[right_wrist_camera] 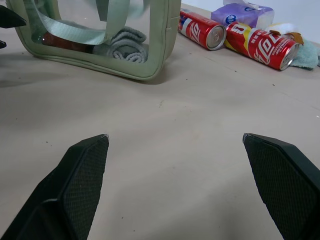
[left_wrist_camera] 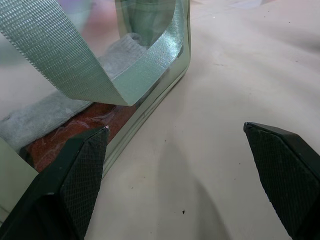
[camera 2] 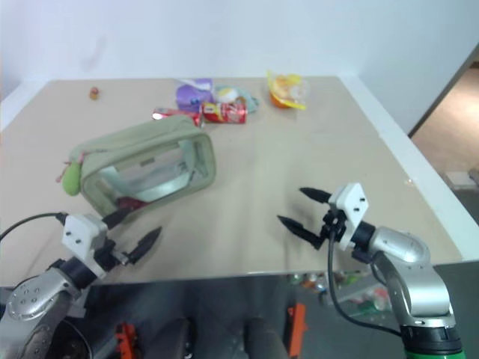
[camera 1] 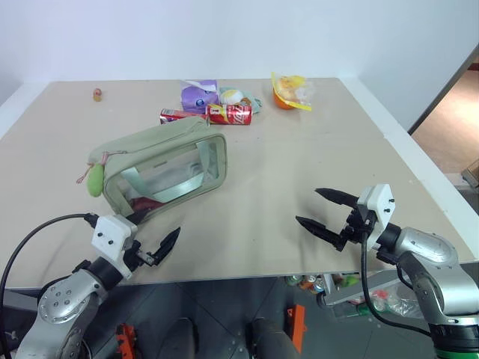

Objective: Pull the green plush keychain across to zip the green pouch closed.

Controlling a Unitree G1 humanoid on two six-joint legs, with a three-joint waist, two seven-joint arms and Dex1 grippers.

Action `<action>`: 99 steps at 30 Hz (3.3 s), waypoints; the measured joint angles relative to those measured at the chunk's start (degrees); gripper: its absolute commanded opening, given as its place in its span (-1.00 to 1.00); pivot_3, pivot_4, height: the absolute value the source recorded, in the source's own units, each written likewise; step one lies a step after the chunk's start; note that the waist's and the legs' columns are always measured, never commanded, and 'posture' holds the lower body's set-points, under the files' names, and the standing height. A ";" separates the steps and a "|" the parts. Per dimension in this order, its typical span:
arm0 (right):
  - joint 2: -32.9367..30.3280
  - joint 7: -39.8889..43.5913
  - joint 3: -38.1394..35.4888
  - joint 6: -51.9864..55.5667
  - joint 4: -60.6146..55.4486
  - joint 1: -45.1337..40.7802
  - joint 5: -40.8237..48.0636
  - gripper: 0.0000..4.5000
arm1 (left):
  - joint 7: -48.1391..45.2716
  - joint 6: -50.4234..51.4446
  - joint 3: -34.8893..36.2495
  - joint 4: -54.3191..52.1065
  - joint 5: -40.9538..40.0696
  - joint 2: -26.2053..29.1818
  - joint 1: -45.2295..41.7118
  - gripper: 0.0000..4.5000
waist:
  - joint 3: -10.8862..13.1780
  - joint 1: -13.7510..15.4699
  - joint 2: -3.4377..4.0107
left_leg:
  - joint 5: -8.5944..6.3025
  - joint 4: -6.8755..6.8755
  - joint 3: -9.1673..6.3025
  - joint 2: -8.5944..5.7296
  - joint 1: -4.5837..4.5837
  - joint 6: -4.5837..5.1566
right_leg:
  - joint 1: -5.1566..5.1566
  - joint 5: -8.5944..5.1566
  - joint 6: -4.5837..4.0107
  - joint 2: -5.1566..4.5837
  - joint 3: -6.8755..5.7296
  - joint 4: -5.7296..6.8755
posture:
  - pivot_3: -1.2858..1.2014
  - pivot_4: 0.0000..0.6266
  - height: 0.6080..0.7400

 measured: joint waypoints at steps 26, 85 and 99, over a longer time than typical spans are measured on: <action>0.61 -1.85 0.77 4.91 0.03 -5.57 3.82 0.98 | -6.17 11.34 10.86 -4.60 -19.66 17.67 -20.42 0.99 | 0.01 -0.13 -0.01 | 0.02 0.02 -0.02 0.03 0.01 0.02 | 0.02 0.08 -0.01 0.06 -0.03 0.01 | 0.03 -0.52 1.00; 3.21 -11.60 1.40 6.78 -8.73 -5.06 4.36 1.00 | -54.06 3.36 -29.90 48.84 11.18 7.45 -81.05 -0.98 | 0.02 0.31 -0.02 | -0.03 0.23 -0.43 -0.10 -0.44 0.06 | -0.07 0.08 0.35 0.25 -0.10 0.06 | 0.03 -0.52 1.00; 3.31 -12.76 1.38 7.18 -9.66 -4.53 4.37 1.00 | -53.01 7.71 -30.46 50.27 14.75 3.97 -82.95 -0.98 | 0.02 0.15 -0.01 | -0.05 0.26 -0.46 -0.09 -0.42 0.10 | -0.05 0.07 0.33 0.28 -0.11 0.10 | 0.03 -0.52 1.00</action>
